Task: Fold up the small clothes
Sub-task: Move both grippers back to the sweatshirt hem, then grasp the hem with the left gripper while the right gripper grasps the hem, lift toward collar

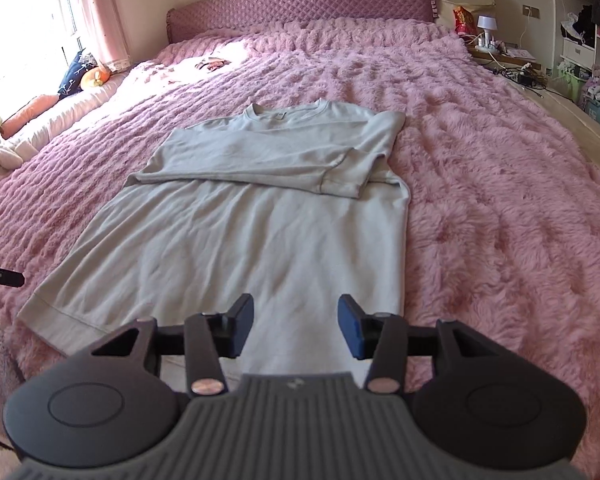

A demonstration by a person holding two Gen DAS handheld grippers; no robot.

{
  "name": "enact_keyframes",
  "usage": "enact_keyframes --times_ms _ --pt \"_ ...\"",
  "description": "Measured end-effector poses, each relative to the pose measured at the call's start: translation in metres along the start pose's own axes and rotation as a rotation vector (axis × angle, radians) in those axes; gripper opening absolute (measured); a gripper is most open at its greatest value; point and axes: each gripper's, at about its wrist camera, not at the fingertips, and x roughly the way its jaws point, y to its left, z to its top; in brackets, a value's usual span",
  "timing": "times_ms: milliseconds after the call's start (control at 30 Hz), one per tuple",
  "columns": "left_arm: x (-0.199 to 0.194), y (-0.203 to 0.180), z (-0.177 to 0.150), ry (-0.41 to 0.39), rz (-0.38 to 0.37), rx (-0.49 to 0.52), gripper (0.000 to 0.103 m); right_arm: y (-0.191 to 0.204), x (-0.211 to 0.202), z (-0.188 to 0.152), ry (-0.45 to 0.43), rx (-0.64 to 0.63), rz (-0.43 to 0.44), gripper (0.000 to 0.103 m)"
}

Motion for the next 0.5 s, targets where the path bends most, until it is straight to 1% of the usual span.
enact_keyframes --times_ms 67,200,400,500 --pt "0.002 0.008 -0.009 0.013 0.0 -0.029 0.057 -0.005 -0.003 -0.016 0.039 -0.003 -0.032 0.043" --pt "0.01 0.011 -0.015 0.032 0.0 -0.038 0.056 -0.017 -0.006 -0.037 0.09 0.032 -0.055 0.043" --pt "0.031 0.007 -0.017 0.105 -0.044 -0.056 0.054 -0.025 0.002 -0.051 0.144 0.074 -0.057 0.043" --pt "0.04 0.003 -0.018 0.12 -0.032 -0.042 0.054 -0.027 0.013 -0.052 0.174 0.085 -0.068 0.043"
